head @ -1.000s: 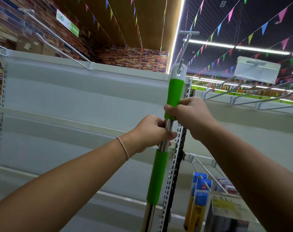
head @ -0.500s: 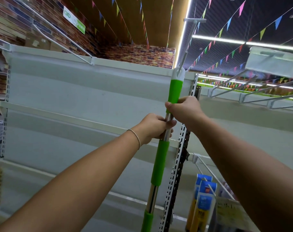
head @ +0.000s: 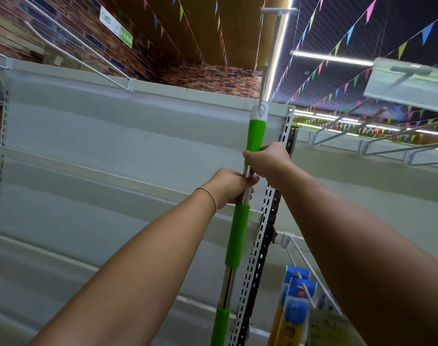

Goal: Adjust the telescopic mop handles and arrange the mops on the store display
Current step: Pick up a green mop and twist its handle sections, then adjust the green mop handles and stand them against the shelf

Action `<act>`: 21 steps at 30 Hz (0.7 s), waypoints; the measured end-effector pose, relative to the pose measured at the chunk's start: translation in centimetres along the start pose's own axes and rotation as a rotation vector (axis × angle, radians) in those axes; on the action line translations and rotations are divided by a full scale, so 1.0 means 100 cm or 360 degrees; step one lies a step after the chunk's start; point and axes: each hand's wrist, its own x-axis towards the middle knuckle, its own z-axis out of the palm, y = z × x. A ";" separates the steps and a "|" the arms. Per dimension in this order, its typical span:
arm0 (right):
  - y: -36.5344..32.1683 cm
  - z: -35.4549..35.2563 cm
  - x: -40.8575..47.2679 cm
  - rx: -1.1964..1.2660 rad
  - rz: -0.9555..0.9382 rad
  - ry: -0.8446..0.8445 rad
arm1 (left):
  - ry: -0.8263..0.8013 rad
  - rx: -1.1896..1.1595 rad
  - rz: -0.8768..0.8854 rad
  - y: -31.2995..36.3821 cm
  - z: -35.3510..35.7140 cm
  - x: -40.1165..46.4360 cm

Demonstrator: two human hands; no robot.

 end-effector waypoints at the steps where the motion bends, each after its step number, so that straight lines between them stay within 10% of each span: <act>1: 0.000 0.001 0.000 -0.0019 0.0004 0.0003 | 0.0006 0.0000 -0.0005 0.000 0.000 0.000; 12: 0.014 -0.005 -0.046 -0.0390 0.0111 0.0061 | -0.0054 0.0538 0.0181 -0.015 -0.032 -0.037; 21: 0.019 -0.076 -0.141 -0.0501 0.0017 0.0350 | -0.0052 0.0641 0.0929 0.013 -0.008 -0.106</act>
